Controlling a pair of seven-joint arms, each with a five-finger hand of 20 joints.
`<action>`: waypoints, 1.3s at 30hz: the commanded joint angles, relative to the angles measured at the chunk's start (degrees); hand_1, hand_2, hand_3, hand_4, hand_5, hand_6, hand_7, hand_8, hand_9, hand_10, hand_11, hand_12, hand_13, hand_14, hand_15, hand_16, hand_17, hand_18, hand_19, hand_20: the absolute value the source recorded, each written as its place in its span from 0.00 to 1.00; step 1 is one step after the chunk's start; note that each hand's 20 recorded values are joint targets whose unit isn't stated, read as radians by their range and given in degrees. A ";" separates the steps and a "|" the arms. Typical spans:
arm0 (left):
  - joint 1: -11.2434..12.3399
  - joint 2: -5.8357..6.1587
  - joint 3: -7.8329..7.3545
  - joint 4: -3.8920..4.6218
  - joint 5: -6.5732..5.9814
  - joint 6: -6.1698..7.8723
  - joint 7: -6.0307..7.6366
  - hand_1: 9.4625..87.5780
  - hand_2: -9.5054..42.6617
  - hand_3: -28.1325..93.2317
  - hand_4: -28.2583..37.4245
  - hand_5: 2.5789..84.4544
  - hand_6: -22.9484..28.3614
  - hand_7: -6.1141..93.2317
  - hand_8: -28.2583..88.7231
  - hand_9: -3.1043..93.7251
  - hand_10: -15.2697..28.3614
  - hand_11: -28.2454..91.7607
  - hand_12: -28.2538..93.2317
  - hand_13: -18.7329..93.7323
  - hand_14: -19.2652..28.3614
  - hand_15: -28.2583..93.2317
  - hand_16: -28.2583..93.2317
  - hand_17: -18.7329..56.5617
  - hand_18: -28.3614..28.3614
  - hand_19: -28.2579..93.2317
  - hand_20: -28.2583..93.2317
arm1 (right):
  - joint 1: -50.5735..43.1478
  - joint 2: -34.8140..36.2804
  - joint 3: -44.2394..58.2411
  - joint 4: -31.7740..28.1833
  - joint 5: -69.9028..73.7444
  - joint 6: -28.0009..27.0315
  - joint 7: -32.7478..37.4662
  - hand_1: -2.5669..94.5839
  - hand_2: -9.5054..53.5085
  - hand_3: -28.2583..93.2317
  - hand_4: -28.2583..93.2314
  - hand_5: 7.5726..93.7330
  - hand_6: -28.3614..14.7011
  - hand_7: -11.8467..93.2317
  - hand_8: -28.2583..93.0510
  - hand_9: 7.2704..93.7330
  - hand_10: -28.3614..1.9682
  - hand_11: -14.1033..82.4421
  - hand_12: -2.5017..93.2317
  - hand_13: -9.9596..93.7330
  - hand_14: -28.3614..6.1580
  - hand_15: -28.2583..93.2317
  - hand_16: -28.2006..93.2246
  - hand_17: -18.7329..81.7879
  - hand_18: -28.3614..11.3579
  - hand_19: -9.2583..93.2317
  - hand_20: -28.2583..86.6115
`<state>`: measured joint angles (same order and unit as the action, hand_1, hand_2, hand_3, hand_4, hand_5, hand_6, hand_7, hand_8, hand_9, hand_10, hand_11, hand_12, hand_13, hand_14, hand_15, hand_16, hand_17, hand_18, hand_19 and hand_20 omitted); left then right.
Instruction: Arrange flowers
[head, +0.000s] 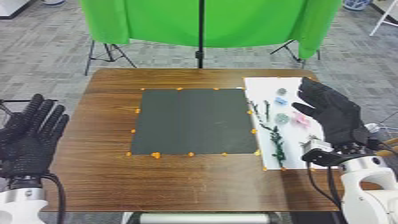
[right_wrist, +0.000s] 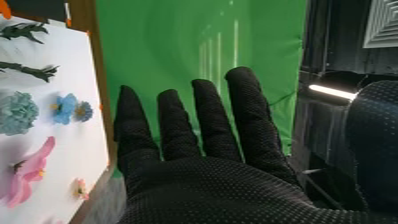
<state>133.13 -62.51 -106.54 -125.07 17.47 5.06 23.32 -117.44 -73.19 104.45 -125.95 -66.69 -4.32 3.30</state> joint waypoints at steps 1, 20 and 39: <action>0.73 -0.81 0.23 0.30 0.16 -0.46 -0.58 0.25 0.37 0.87 0.00 0.47 0.59 0.11 0.17 0.36 0.60 0.32 0.27 0.37 0.65 0.37 0.18 0.16 0.70 0.46 0.30 | -0.24 0.45 -0.14 -0.58 -0.29 0.12 -0.15 0.11 0.25 0.93 0.00 0.39 0.56 0.23 0.13 0.33 0.46 0.18 0.11 0.34 0.41 0.28 0.32 0.29 0.28 0.33 0.36; 0.65 -0.73 0.69 0.22 -0.91 0.35 -0.20 0.25 0.37 0.87 0.00 0.48 0.60 0.12 0.17 0.38 0.62 0.34 0.28 0.38 0.67 0.38 0.18 0.16 0.70 0.46 0.30 | -1.87 7.43 -8.38 -2.74 -65.25 10.65 24.30 0.25 0.05 0.90 0.01 0.56 0.51 0.25 0.12 0.54 0.42 0.27 0.12 0.58 0.35 0.40 0.34 0.38 0.16 0.74 0.42; -0.91 -0.28 1.35 1.04 -1.09 0.76 -1.34 0.25 0.38 0.87 0.00 0.50 0.60 0.13 0.17 0.41 0.64 0.35 0.29 0.39 0.69 0.40 0.19 0.16 0.71 0.46 0.30 | 3.39 12.88 -22.54 3.02 -88.16 -6.84 35.34 0.23 0.00 0.79 0.00 0.67 0.54 0.52 0.11 0.65 0.26 0.76 0.38 0.63 0.21 0.89 0.50 0.51 0.07 1.00 0.68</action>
<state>131.98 -62.84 -105.45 -124.47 16.59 5.20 23.13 -117.26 -61.02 86.52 -125.35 -148.29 -10.01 35.05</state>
